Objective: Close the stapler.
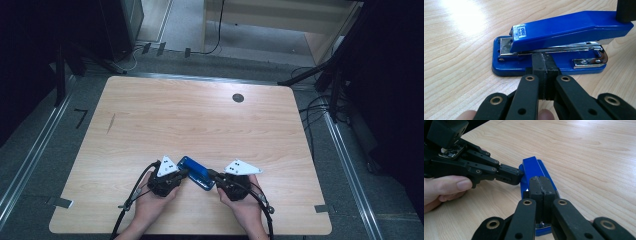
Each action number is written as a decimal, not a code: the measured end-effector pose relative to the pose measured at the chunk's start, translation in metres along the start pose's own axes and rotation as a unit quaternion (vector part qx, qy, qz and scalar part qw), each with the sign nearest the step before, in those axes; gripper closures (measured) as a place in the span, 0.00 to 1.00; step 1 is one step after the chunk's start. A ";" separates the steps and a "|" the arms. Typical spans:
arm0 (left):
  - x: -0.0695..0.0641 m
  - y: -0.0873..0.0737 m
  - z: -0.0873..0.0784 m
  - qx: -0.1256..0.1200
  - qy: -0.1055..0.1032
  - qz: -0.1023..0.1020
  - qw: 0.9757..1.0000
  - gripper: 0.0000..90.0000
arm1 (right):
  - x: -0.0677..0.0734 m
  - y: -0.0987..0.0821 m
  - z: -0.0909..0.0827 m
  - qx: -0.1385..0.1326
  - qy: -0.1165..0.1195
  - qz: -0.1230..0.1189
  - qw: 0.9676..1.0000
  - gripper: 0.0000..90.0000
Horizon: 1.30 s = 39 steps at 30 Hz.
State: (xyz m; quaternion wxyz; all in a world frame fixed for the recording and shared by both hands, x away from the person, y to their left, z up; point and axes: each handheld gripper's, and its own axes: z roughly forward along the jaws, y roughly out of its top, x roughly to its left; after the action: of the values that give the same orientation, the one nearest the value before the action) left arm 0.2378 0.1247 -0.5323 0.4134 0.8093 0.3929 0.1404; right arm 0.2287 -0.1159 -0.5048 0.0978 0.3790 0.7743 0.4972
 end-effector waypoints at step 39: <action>0.034 -0.032 -0.069 -0.086 0.038 -0.056 0.994 0.73 | 0.013 -0.032 0.009 0.012 -0.062 0.017 0.998 1.00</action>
State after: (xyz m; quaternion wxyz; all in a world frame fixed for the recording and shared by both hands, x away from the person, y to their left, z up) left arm 0.2047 0.1999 -0.5180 0.4735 0.7417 0.4394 0.1805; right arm 0.2083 -0.1081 -0.5333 0.1330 0.4231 0.7663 0.4648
